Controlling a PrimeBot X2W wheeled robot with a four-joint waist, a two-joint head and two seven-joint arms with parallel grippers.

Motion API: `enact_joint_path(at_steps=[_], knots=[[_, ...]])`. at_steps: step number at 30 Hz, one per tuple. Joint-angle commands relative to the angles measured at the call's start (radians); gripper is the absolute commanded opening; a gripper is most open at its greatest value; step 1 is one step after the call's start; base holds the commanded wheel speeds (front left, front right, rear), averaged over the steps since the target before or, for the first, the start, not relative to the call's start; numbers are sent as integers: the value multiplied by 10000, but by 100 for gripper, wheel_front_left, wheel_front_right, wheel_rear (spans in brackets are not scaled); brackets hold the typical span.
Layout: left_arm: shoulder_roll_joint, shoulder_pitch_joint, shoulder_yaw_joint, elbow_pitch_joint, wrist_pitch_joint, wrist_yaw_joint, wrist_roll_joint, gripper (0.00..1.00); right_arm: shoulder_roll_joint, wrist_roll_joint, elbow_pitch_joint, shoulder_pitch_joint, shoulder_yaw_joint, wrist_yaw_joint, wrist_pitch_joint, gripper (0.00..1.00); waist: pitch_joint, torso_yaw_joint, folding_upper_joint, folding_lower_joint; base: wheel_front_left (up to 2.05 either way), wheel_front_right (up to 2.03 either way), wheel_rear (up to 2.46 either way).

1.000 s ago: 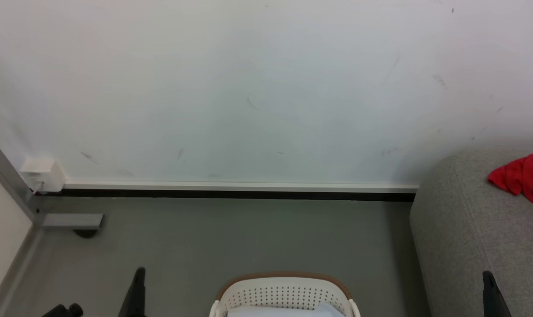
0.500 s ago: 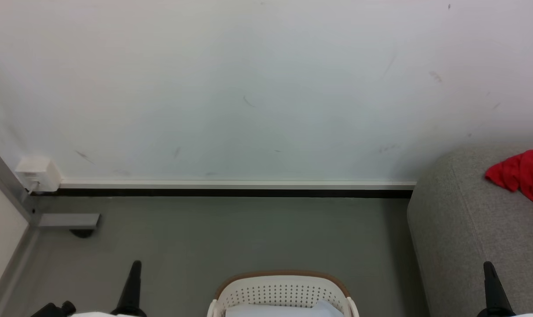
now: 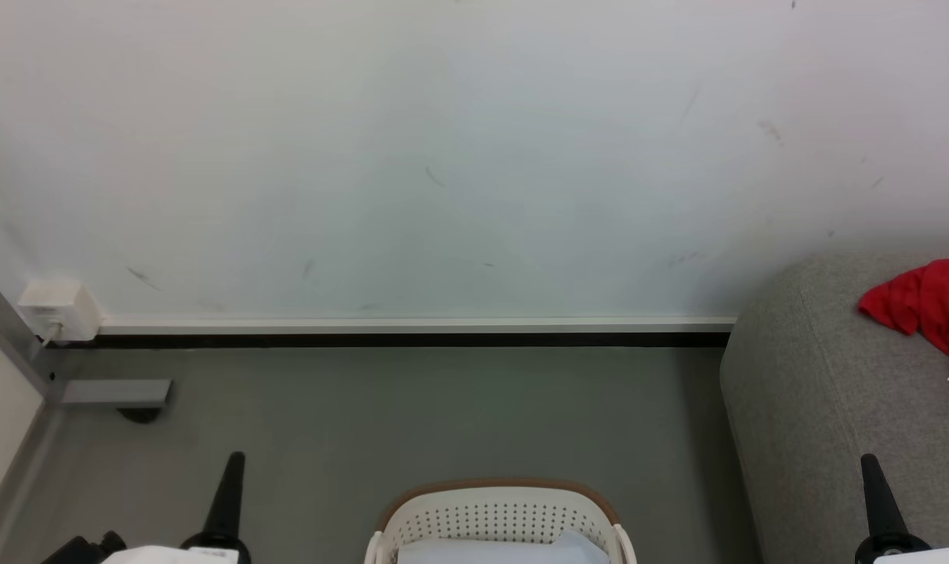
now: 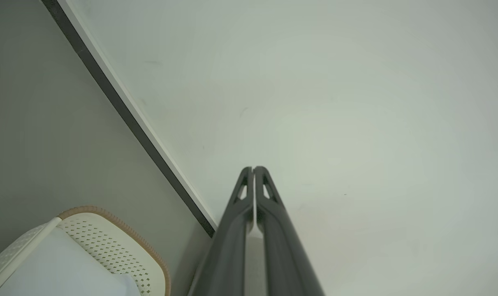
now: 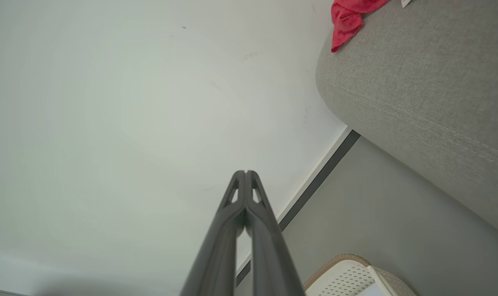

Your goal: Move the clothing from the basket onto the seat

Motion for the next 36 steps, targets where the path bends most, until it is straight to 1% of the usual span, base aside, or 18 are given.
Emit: enact_joint_path(at_steps=[1, 23, 36], knots=[[40, -193, 69, -108, 73, -67, -284, 0, -102, 255, -93, -208, -34, -13, 66, 0, 6, -8, 0, -1, 0, 0, 0], [24, -398, 326, -162, 585, -73, -2153, 0, -110, 2151, -144, -481, -109, -16, 567, 0, 129, -163, 0, -1, 0, 0, 0], [17, -478, 457, -187, 807, -82, -3002, 0, -112, 3048, -166, -632, -148, -18, 796, 0, 196, -247, 0, -1, 0, 0, 0]])
